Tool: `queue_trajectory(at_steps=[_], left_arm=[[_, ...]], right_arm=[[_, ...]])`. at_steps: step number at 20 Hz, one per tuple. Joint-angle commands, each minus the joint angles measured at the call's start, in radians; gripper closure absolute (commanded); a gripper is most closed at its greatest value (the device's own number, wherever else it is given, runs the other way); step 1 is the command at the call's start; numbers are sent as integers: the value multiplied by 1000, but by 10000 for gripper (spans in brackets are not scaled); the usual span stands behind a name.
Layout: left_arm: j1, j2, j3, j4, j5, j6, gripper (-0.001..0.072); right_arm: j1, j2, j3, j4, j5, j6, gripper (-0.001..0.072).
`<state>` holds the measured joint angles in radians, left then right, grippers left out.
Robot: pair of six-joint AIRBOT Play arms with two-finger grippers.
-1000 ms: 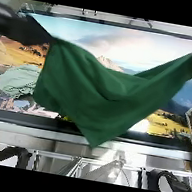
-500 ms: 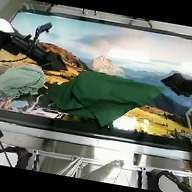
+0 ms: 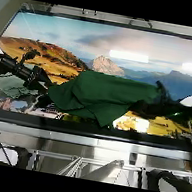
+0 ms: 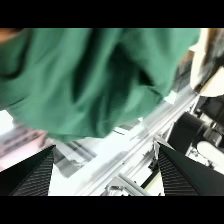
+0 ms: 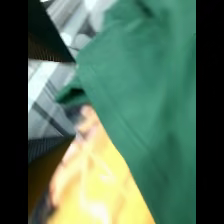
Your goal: Fold the shirts.
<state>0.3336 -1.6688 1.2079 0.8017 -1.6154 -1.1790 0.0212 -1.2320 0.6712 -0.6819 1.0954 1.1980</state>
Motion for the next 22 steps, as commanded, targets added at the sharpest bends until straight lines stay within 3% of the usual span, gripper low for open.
queue_trajectory(at_steps=[1,5,7,9,11,12,13,14,15,16,19,22], left_arm=[[32,2,-78,28,89,7,-6],[-5,2,-103,23,206,29,-5],[-44,1,-119,27,273,30,-5],[-80,-1,-131,40,353,30,13],[-107,-2,-131,36,433,29,13],[-115,-2,-130,34,463,29,15],[-126,-2,-130,33,487,29,147],[-132,-1,-130,33,505,29,445],[-137,-1,-130,18,512,33,698],[-137,0,-130,-23,505,39,684],[-103,80,-122,-270,390,176,686],[-45,237,-40,-359,289,169,687]], right_arm=[[152,-16,-100,123,-143,-5,191],[203,-107,-100,191,-209,2,191],[207,-160,-100,270,-234,-60,193],[207,-189,-100,442,-249,-212,333],[207,-192,-98,583,-277,-322,371],[206,-192,-95,621,-281,-353,449],[206,-192,-89,634,-280,-377,649],[206,-192,-80,634,-280,-384,673],[206,-189,-71,634,-279,-384,693],[204,-182,-62,634,-275,-385,693],[148,-88,-24,633,-129,-390,693],[-4,78,22,596,15,-366,693]])
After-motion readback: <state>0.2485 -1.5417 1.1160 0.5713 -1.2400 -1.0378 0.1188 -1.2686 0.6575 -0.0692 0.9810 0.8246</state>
